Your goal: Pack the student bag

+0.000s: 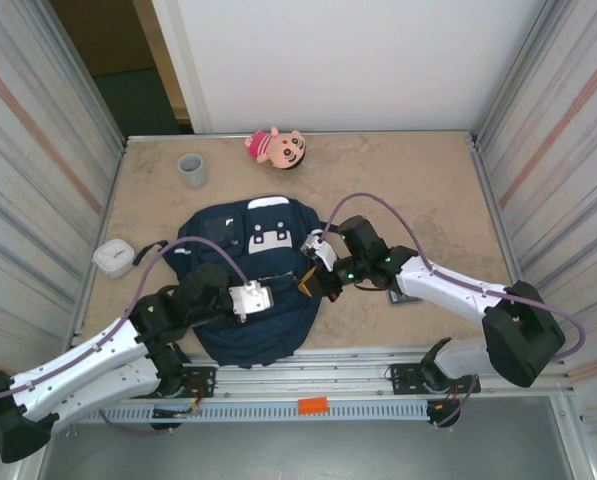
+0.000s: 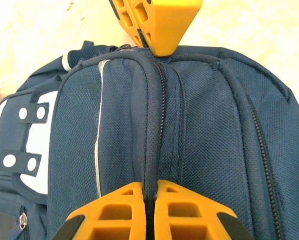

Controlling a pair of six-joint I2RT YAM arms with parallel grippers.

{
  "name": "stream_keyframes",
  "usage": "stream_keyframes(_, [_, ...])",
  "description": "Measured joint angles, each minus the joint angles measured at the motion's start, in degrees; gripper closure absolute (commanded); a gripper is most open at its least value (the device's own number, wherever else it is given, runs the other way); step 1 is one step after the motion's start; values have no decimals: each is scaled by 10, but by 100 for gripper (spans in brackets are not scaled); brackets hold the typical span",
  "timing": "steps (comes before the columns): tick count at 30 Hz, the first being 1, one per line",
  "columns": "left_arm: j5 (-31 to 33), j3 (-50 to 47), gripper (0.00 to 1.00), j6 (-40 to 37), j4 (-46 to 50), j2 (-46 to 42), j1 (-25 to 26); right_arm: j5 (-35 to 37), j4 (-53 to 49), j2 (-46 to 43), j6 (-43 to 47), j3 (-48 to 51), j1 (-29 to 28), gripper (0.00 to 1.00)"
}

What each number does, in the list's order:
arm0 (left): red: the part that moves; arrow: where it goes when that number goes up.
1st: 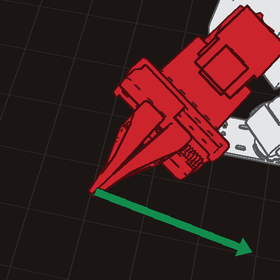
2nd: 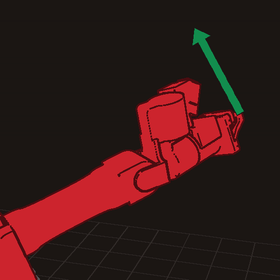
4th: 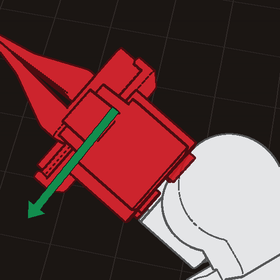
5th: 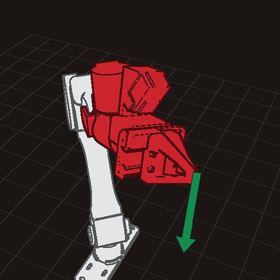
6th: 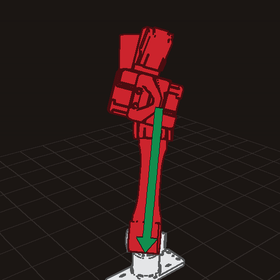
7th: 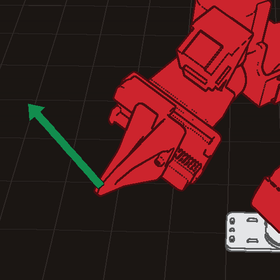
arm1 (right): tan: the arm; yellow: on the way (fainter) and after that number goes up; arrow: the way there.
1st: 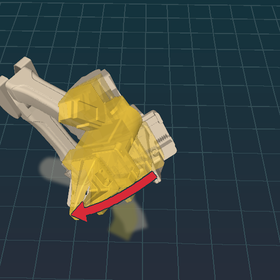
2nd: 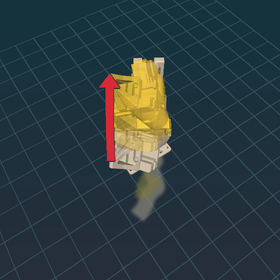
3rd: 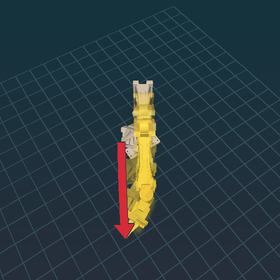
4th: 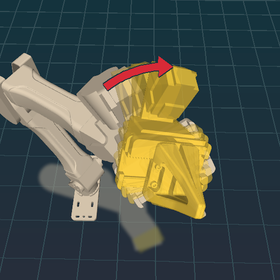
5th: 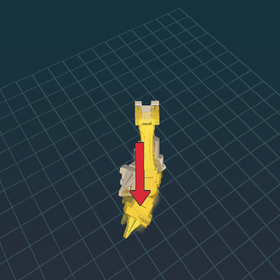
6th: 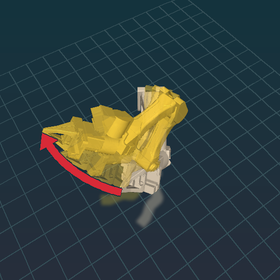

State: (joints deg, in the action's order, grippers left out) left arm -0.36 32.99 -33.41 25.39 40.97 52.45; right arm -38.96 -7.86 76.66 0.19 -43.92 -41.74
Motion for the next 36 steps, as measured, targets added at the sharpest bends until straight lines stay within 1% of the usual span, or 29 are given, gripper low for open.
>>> stream_keyframes(8, [23,0,100,33,-20,23,0,5,18,-23,-24,19,1,100])
stream_keyframes(19, [26,0,100,52,-30,48,0,47,21,-25,-66,27,-23,100])
stream_keyframes(21, [25,0,100,52,-32,47,0,54,23,-24,-76,27,-23,91])
stream_keyframes(23, [21,0,100,52,-35,46,0,58,27,-24,-82,27,-23,85])
stream_keyframes(24, [19,0,100,52,-39,44,0,58,31,-23,-87,27,-23,84])
stream_keyframes(28, [15,0,100,52,-47,36,0,53,50,-14,-89,27,-21,86])
stream_keyframes(29, [15,0,100,52,-47,34,0,49,52,-13,-89,27,-19,91])
stream_keyframes(30, [15,0,100,52,-46,32,0,46,54,-12,-92,27,-16,98])
stream_keyframes(31, [15,0,100,52,-47,29,0,43,55,-12,-94,27,-12,100])
stream_keyframes(36, [28,0,100,52,-50,28,0,27,57,-15,-97,27,8,100])
